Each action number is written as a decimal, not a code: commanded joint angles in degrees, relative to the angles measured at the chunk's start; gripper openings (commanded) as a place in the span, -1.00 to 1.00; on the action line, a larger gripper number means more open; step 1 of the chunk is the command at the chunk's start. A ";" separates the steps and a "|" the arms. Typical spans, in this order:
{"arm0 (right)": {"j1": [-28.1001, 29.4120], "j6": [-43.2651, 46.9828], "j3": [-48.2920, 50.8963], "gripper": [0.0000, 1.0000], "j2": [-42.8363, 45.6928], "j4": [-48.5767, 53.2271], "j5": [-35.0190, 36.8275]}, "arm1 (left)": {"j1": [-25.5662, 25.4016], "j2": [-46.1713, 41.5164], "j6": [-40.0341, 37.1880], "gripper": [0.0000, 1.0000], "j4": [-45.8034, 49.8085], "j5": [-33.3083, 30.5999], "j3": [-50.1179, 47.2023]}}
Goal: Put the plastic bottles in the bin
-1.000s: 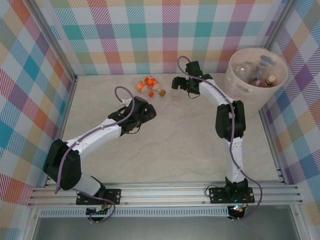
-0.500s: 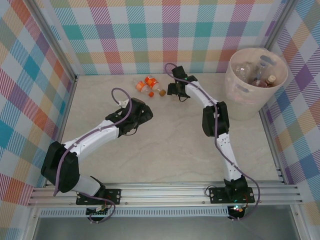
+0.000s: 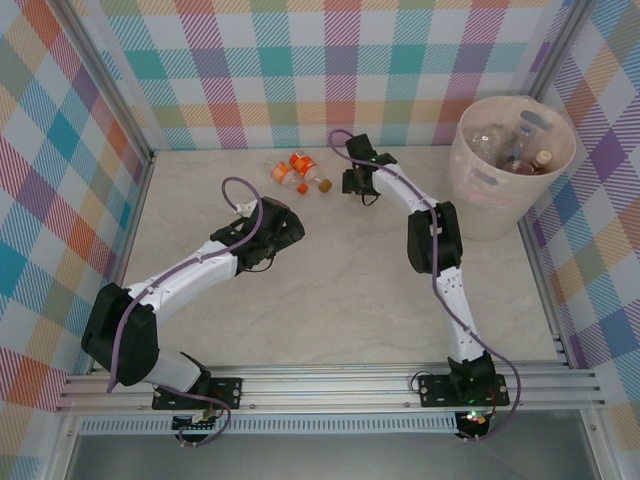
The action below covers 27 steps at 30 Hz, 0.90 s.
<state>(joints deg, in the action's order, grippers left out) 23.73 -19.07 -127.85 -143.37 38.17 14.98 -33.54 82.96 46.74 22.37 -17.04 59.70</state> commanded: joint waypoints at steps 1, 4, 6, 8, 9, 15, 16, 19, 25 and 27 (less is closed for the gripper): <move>0.49 4.26 4.64 0.17 9.52 -6.36 -0.80 | 0.67 -0.45 0.47 1.00 0.13 0.07 -0.11; 0.45 6.19 9.97 0.09 15.42 -8.74 -3.75 | 0.67 0.10 0.59 1.00 0.13 0.51 0.24; 0.47 7.03 14.44 0.05 20.18 -10.68 -5.64 | 0.67 0.39 0.81 1.00 -0.03 0.70 0.24; 0.46 8.05 18.34 0.03 24.60 -12.28 -7.07 | 0.67 0.61 0.91 1.00 -0.13 1.02 0.34; 0.36 8.54 19.87 0.03 27.03 -12.67 -7.61 | 0.67 0.75 0.93 1.00 -0.15 1.14 0.40; -2.70 8.90 24.66 0.03 40.53 -11.04 -16.90 | 0.67 0.69 0.72 1.00 -1.22 2.52 0.10; -3.46 8.79 25.33 0.02 42.28 -10.94 -17.86 | 0.67 0.65 0.76 1.00 -1.52 2.69 -0.10; -6.55 7.75 26.46 0.02 47.35 -10.34 -21.06 | 0.67 0.85 0.77 1.00 -3.01 3.90 -0.43; -13.68 4.78 27.31 0.01 54.55 -8.73 -28.01 | 0.69 1.01 -2.14 1.00 -12.14 12.24 -1.93; -16.78 4.04 27.52 0.01 56.18 -8.16 -29.90 | 0.66 1.17 -2.65 1.00 -14.83 15.05 -2.26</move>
<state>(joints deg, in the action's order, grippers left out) 9.41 -13.08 -101.38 -89.43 28.99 -9.43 -33.50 83.40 45.95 13.98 -7.60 58.30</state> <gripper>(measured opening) 0.556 0.997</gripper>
